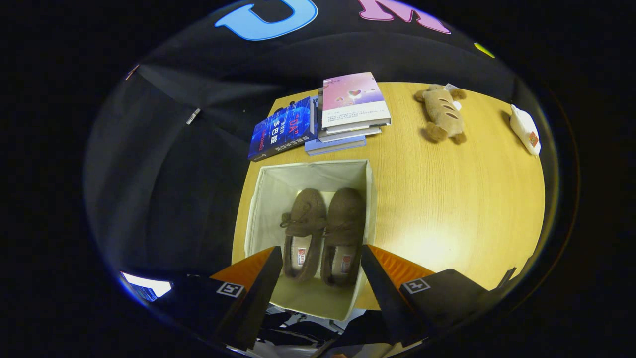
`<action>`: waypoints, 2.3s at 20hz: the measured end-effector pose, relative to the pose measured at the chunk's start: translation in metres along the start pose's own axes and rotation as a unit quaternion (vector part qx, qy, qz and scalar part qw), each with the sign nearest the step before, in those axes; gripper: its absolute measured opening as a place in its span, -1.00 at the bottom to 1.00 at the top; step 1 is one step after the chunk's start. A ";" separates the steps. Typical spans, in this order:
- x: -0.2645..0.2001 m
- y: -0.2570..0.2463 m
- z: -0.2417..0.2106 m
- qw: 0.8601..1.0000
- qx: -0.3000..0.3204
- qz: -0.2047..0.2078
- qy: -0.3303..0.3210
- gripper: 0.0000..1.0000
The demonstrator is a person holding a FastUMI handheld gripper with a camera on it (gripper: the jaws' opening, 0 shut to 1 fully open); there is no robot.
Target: Open the storage box then place both shoes into the box .Put the left shoe in first, then the right shoe, with the right side of both shoes facing outward in a uniform manner.
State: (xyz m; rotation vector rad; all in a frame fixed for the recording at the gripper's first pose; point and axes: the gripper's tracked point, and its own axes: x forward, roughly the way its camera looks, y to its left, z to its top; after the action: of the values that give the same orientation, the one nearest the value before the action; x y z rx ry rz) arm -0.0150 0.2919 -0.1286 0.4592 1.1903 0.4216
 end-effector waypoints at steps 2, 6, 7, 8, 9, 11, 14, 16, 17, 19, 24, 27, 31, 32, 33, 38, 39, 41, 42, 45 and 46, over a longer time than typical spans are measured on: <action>-0.010 -0.001 0.000 1.000 -0.002 0.006 -0.009 0.98; -0.035 -0.013 -0.001 0.999 -0.016 0.015 -0.038 0.98; -0.042 -0.018 -0.001 0.999 -0.018 0.016 -0.047 0.98; -0.049 -0.026 0.001 0.998 -0.022 0.016 -0.054 0.98; -0.056 -0.035 0.003 0.998 -0.024 0.012 -0.064 0.98; -0.071 -0.057 0.008 0.996 -0.023 0.004 -0.086 0.98; -0.093 -0.097 0.018 0.992 -0.020 -0.013 -0.121 0.98; -0.109 -0.124 0.029 0.987 -0.021 -0.029 -0.156 0.98; -0.115 -0.139 0.033 0.984 -0.023 -0.041 -0.172 0.98; -0.132 -0.160 0.041 0.977 -0.028 -0.060 -0.201 0.98; -0.180 -0.192 0.064 0.944 -0.069 -0.106 -0.304 0.97; -0.209 -0.190 0.071 0.918 -0.093 -0.122 -0.366 0.97; -0.240 -0.184 0.077 0.880 -0.131 -0.149 -0.431 0.98; -0.250 -0.181 0.079 0.868 -0.141 -0.157 -0.449 0.97; -0.259 -0.178 0.080 0.857 -0.149 -0.162 -0.465 0.97; -0.292 -0.172 0.078 0.811 -0.176 -0.197 -0.522 0.95; -0.294 -0.170 0.076 0.806 -0.179 -0.202 -0.527 0.96; -0.299 -0.169 0.072 0.800 -0.174 -0.207 -0.535 0.96; -0.301 -0.172 0.070 0.801 -0.167 -0.210 -0.535 0.96; -0.313 -0.173 0.071 0.785 -0.158 -0.218 -0.558 0.96; -0.317 -0.172 0.070 0.781 -0.162 -0.221 -0.562 0.95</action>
State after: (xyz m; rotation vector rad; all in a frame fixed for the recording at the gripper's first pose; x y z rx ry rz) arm -0.0370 -0.0314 0.0455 0.0548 0.0130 -0.1014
